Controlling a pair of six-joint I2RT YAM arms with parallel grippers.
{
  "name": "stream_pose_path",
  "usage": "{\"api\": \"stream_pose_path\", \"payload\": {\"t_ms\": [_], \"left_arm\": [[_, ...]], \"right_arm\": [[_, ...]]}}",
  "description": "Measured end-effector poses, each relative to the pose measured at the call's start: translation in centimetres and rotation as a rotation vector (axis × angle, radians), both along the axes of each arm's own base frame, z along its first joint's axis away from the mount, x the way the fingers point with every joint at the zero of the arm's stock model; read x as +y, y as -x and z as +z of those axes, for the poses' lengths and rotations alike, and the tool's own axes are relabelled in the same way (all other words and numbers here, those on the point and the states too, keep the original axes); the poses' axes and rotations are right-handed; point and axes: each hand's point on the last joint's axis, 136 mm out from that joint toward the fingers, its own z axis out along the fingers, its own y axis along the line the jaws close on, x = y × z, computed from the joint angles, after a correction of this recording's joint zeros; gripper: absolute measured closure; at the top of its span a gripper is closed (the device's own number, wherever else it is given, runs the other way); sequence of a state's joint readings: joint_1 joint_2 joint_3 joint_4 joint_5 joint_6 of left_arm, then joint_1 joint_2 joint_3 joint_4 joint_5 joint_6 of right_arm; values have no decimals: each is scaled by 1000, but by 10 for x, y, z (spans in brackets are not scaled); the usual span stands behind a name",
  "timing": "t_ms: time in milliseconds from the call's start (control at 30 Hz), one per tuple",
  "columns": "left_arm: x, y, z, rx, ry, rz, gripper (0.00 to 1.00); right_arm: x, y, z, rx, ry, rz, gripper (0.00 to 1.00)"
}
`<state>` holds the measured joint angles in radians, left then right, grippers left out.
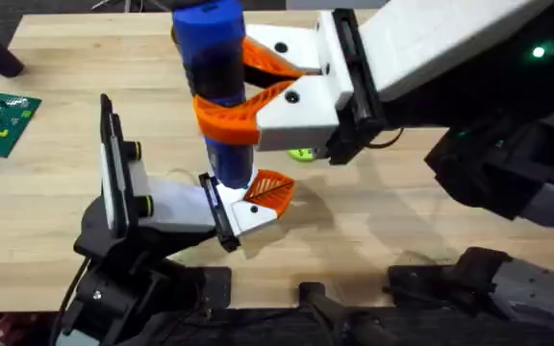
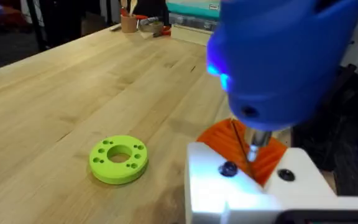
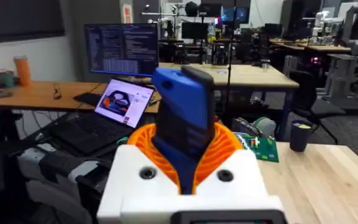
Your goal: Pick up the gripper from the table and insert it into the empty holder that is missing its gripper. Then pick up a screw, insert it into the mounting hole, and use the screwdriver to tighten it. Finally, clean up the table by picking up the vegetable and placing it into the bucket.
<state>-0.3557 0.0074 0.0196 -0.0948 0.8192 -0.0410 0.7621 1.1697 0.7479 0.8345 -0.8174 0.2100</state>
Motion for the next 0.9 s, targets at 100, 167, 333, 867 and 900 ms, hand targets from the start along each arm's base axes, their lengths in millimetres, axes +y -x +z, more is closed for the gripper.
{"api": "stream_pose_path", "payload": {"t_ms": [100, 167, 333, 867, 900], "left_arm": [[0, 0, 0, 0, 0, 0, 990], [0, 0, 0, 0, 0, 0, 990], [0, 0, 0, 0, 0, 0, 990], [0, 0, 0, 0, 0, 0, 990], [0, 0, 0, 0, 0, 0, 990]], "right_arm": [[-1, 0, -1, -4, 4, 9, 918], [-3, 0, -2, -7, 9, 17, 916], [-8, -5, -3, -13, 16, 15, 918], [-6, -5, -12, 22, 49, 23, 918], [-6, -5, -12, 22, 50, 23, 918]]}}
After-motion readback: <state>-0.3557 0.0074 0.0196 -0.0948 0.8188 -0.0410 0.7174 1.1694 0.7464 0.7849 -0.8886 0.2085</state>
